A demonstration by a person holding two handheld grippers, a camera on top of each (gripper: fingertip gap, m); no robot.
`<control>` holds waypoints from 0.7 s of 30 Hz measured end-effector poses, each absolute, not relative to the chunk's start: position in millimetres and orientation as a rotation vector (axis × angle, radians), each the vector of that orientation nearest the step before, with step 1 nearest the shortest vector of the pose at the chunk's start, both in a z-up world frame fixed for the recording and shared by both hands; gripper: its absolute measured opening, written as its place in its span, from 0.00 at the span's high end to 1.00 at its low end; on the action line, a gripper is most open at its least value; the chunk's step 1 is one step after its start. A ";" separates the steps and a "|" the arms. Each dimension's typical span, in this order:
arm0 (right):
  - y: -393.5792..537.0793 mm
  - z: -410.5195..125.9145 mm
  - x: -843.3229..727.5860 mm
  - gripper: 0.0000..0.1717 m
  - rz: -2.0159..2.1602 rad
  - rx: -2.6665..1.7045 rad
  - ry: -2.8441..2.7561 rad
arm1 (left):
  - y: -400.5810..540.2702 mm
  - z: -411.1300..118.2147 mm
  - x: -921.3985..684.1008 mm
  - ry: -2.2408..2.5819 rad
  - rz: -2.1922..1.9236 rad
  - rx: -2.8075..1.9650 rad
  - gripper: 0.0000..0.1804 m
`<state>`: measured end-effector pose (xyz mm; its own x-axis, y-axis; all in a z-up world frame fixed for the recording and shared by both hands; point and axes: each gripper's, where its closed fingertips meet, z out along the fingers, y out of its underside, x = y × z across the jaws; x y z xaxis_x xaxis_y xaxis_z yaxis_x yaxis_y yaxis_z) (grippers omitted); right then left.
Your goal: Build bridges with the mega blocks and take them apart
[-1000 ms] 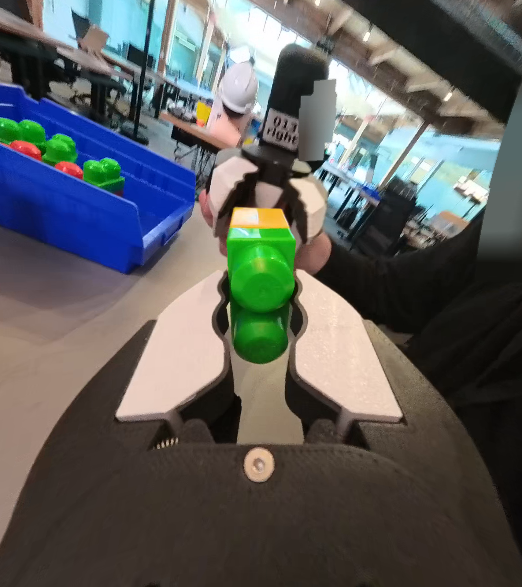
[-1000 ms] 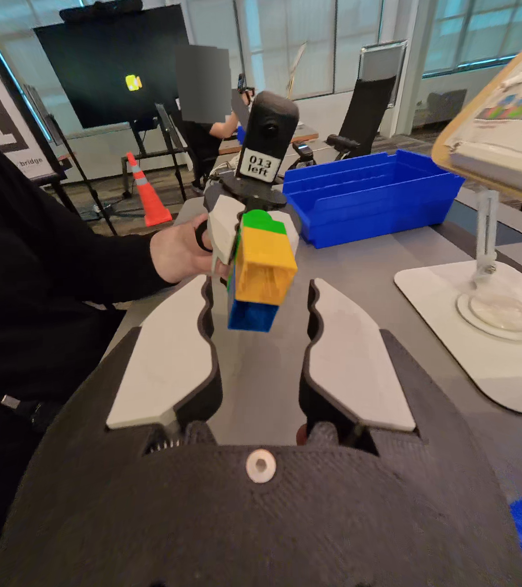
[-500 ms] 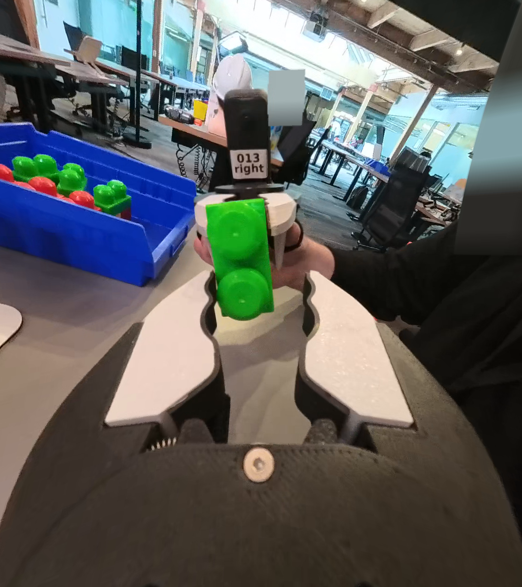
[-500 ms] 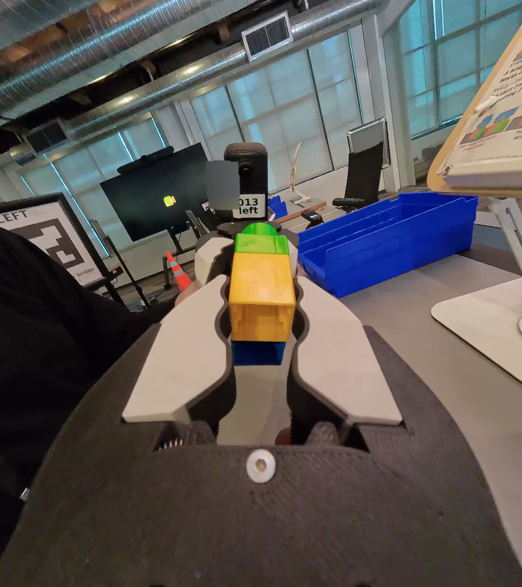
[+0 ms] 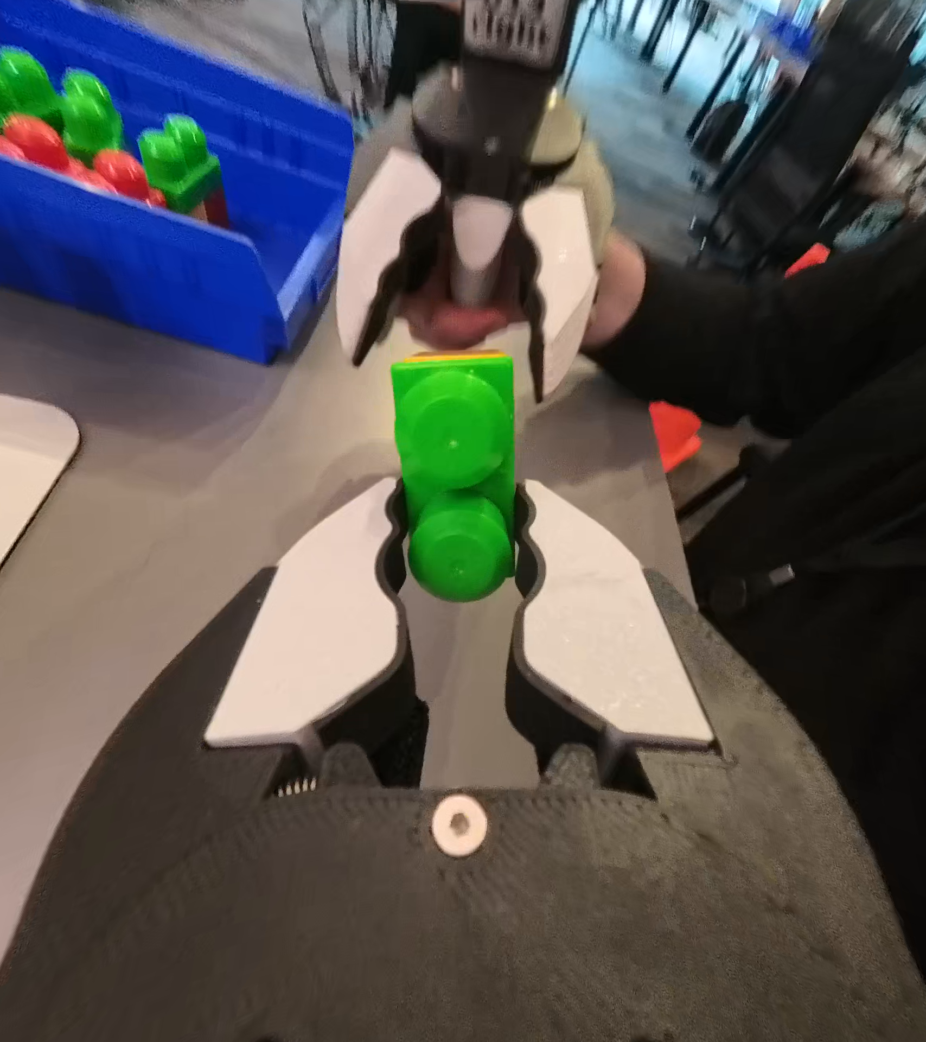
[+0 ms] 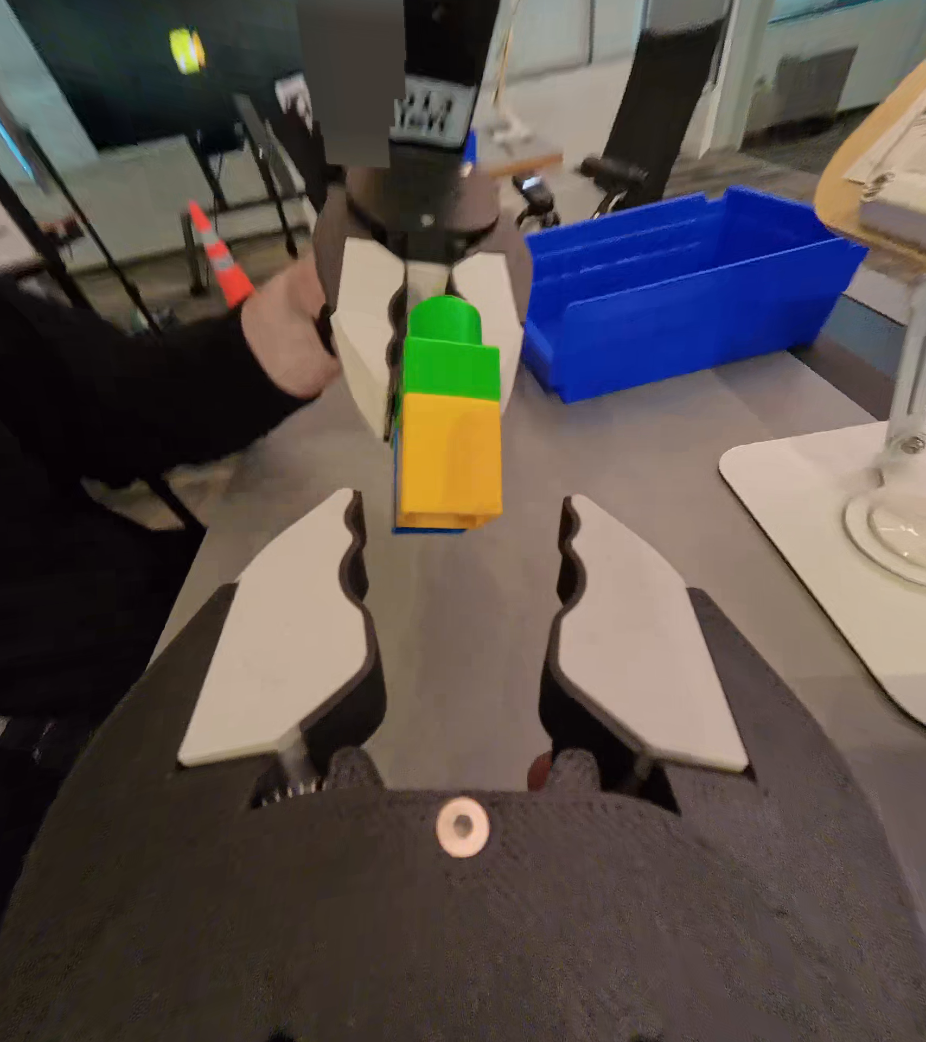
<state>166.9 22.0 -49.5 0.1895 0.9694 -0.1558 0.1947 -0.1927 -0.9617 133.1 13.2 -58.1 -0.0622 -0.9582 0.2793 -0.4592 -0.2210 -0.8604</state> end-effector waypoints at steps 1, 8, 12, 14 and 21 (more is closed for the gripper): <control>18.3 -48.9 165.7 0.61 1.089 -1.583 -1.195 | 13.4 -60.1 131.7 1.577 -1.194 -1.728 0.80; 8.2 -75.4 136.1 0.76 0.998 -1.638 -1.414 | 5.4 -69.8 136.7 1.915 -0.971 -1.856 0.80; 13.4 -77.6 134.0 0.77 1.083 -1.611 -1.303 | 9.8 -69.1 136.6 1.947 -0.928 -1.879 0.80; 15.2 -74.8 133.4 0.77 1.137 -1.573 -1.238 | 11.5 -65.7 138.0 1.956 -0.937 -1.875 0.80; 27.4 -53.6 144.4 0.77 1.248 -1.449 -1.018 | 29.8 -20.3 141.9 1.588 -1.265 -1.770 0.70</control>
<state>144.4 27.4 -53.6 0.1372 0.9674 -0.2129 0.0138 -0.2168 -0.9761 141.9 29.8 -20.3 -0.0801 -0.9402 0.3310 -0.5327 -0.2403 -0.8115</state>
